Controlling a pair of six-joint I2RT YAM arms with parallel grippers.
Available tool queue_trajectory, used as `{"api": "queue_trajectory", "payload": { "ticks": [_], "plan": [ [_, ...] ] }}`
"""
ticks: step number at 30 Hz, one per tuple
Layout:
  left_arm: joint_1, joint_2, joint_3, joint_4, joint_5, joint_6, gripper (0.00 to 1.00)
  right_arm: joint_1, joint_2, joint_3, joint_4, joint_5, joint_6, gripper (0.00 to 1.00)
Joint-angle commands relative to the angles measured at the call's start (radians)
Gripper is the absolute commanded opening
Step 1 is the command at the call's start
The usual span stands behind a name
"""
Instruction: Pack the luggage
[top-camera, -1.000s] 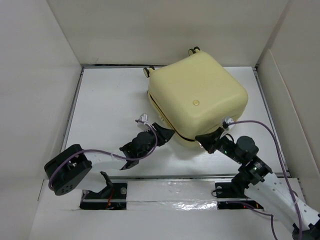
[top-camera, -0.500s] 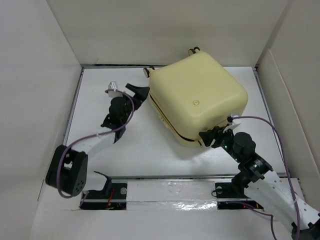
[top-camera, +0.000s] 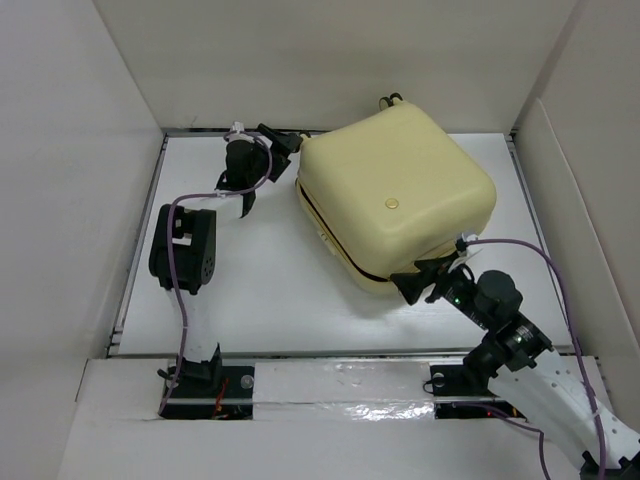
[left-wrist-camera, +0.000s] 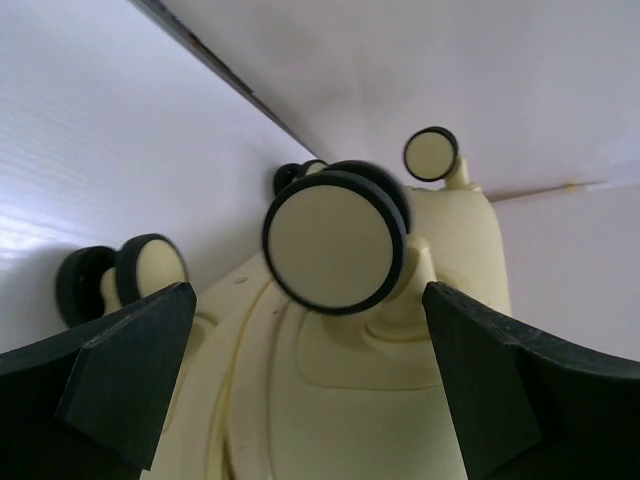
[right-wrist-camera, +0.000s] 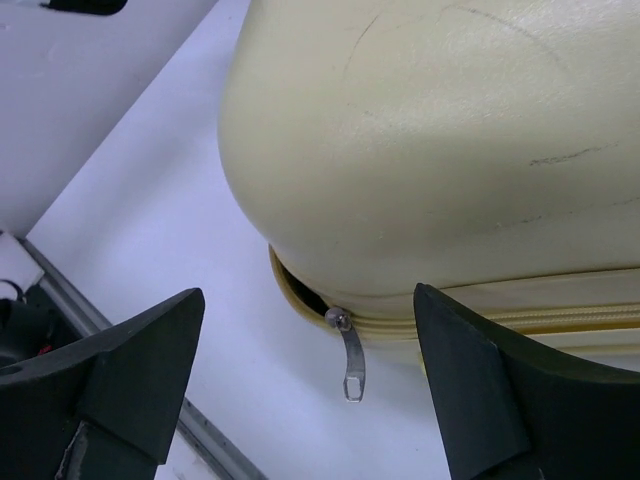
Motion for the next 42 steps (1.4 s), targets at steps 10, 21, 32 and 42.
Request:
{"api": "queue_trajectory", "payload": {
  "ticks": [10,21,32,42],
  "plan": [
    [-0.052,0.191,0.132,0.337,0.097,-0.217,0.99,-0.004,0.006,0.011,-0.013,-0.105,-0.059,0.94],
    [-0.072,0.280,0.301,0.429,0.036,-0.316,0.93,-0.004,-0.023,0.018,-0.073,-0.062,-0.058,0.94],
    [-0.024,0.064,0.119,0.574,0.025,-0.287,0.00,-0.015,-0.031,0.028,-0.126,0.117,-0.019,0.86],
    [0.097,-0.298,-0.226,0.547,0.006,-0.178,0.00,-0.197,0.058,0.016,-0.021,0.090,-0.033,0.32]
  ]
}}
